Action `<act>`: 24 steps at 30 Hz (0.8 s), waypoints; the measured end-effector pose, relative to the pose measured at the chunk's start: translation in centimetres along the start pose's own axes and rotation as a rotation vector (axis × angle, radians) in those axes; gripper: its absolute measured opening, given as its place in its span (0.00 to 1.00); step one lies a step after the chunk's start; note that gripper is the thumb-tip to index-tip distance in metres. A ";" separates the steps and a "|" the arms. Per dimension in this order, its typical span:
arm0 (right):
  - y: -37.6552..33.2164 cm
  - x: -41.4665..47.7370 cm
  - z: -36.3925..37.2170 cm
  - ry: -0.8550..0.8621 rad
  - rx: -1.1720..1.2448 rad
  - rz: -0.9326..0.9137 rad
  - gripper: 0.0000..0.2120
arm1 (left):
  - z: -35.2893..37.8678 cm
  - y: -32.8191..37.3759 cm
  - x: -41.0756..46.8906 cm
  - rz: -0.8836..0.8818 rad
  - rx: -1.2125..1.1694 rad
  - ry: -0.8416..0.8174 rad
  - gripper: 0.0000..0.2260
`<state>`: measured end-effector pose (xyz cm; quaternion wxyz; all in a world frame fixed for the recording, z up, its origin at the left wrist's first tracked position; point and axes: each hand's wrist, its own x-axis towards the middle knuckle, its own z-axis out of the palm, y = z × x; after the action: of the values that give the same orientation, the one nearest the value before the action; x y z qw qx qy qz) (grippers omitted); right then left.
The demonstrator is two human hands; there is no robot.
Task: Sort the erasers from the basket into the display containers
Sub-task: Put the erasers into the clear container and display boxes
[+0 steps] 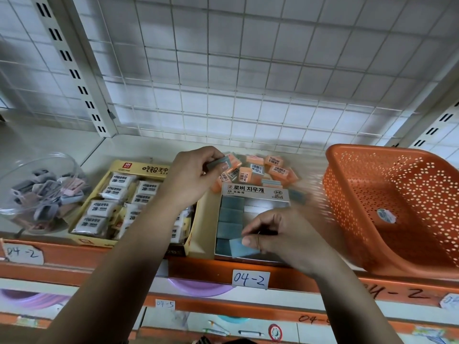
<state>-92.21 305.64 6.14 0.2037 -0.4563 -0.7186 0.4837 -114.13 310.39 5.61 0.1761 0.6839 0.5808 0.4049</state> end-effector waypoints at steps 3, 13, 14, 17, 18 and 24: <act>-0.2 0.1 0.3 0.037 -0.028 0.028 0.01 | 0.0 -0.1 0.0 0.005 0.017 0.002 0.03; 0.2 0.6 1.7 0.117 -0.224 0.064 0.14 | 0.0 0.1 -0.1 0.013 0.037 -0.010 0.04; 0.2 0.6 1.8 0.120 -0.250 0.060 0.15 | 0.0 0.1 -0.1 0.013 0.035 -0.011 0.04; 0.0 0.7 2.0 0.118 -0.270 0.039 0.17 | 0.0 0.1 -0.2 0.016 0.026 -0.009 0.04; -0.1 0.8 2.1 0.118 -0.279 0.033 0.17 | 0.0 0.1 -0.2 0.018 0.025 -0.008 0.04; -0.2 0.8 2.4 0.109 -0.282 0.025 0.17 | -0.1 0.2 -0.2 0.025 0.014 -0.001 0.04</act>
<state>-94.48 305.02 5.16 0.1703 -0.5149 -0.7615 0.3550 -114.11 310.11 5.72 0.1666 0.6925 0.5750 0.4026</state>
